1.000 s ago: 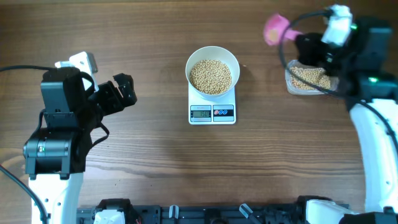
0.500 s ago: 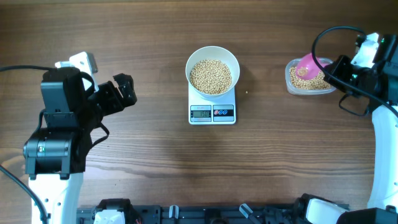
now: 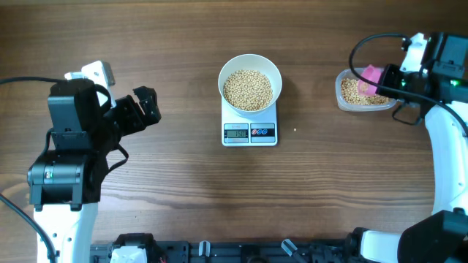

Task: Scoop item into bowl and weigh 150g on scale
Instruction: 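Carry the pink scoop right over the clear soybean tub, then lower the pink scoop into the tub and open the right gripper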

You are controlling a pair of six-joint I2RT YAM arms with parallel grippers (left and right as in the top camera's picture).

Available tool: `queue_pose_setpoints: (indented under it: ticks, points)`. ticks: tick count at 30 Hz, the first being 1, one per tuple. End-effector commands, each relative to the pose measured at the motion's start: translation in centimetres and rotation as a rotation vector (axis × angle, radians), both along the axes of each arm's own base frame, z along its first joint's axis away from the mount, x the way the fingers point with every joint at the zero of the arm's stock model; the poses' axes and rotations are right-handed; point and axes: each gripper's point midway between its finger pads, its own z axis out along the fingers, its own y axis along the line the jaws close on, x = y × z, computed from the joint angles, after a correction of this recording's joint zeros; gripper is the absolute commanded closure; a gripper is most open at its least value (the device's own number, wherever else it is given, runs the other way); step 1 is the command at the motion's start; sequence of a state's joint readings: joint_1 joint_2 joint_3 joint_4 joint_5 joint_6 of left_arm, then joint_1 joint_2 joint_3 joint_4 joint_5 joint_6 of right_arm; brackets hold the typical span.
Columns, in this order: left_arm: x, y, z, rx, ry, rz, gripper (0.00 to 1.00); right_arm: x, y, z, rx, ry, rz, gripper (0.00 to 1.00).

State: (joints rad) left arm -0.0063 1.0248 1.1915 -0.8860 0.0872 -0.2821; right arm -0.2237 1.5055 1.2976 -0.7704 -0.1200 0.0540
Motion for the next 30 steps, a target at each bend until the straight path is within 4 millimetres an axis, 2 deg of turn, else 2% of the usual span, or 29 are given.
queue_pose_setpoints:
  ticks: [1, 5, 8, 15, 19, 30]
  points:
    - [0.2, 0.3, 0.7, 0.016, -0.017, 0.005, 0.00, 0.2, -0.6, 0.3, -0.135, 0.005, 0.031, 0.96]
    - [0.2, 0.3, 0.7, 0.016, -0.017, 0.004, 0.00, 0.0, -0.6, 0.3, -0.239, 0.032, 0.057, 0.96]
    - [0.2, 0.3, 0.7, 0.016, -0.017, 0.004, 0.00, 0.2, 0.4, 0.2, -0.252, 0.036, 0.087, 0.96]
    - [0.2, 0.3, 0.7, 0.016, -0.017, 0.004, 0.00, -0.5, 0.4, -2.8, -0.338, 0.170, 0.097, 0.96]
    - [0.2, 0.3, 0.7, 0.016, -0.018, 0.004, 0.00, -0.1, 0.9, -2.5, -0.400, 0.166, 0.097, 0.96]
    - [0.2, 0.3, 0.7, 0.016, -0.017, 0.005, 0.00, 0.2, 2.6, -2.9, -0.202, 0.125, -0.020, 0.96]
